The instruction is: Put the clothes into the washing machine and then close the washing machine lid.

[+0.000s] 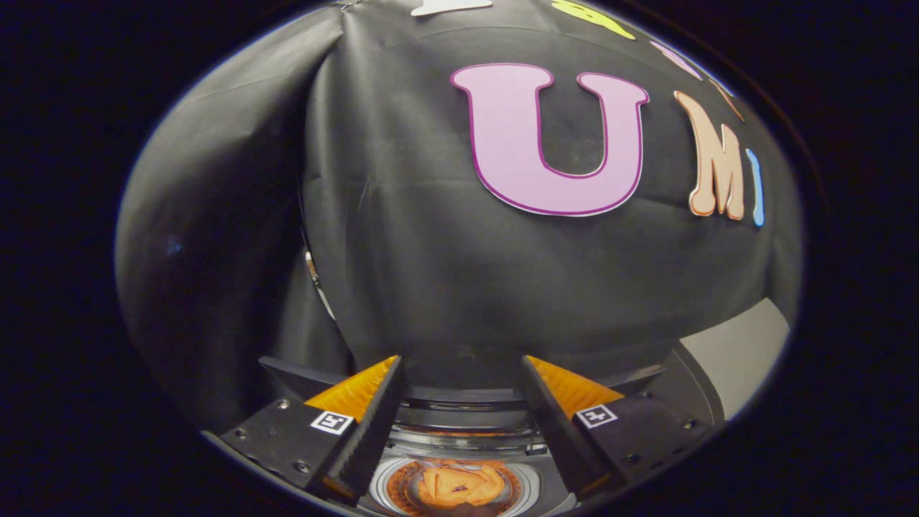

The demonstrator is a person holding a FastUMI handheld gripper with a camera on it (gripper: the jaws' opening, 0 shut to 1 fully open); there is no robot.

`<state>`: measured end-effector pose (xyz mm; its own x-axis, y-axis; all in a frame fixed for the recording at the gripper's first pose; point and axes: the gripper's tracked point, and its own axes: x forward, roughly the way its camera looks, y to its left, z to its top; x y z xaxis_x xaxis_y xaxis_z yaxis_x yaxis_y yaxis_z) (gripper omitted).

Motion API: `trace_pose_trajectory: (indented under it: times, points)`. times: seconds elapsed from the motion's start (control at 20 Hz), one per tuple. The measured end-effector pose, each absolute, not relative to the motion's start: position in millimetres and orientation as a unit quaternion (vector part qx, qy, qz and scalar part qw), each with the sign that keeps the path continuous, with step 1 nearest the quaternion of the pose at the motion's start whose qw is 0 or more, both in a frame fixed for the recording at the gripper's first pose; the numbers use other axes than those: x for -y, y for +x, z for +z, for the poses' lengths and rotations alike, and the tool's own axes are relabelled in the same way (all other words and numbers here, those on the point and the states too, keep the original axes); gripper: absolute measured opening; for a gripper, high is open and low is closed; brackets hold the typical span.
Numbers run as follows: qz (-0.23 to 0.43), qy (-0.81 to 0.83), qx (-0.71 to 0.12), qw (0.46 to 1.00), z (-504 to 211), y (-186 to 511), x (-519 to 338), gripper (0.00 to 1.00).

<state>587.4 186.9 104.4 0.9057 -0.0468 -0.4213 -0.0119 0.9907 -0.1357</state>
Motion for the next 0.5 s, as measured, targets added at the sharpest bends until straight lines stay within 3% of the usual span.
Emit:
trace_pose_trajectory:
  times: [0.5]
  points:
    - [0.016,-0.072,-0.206,0.976,103.5,547.6,-189.1,0.96]
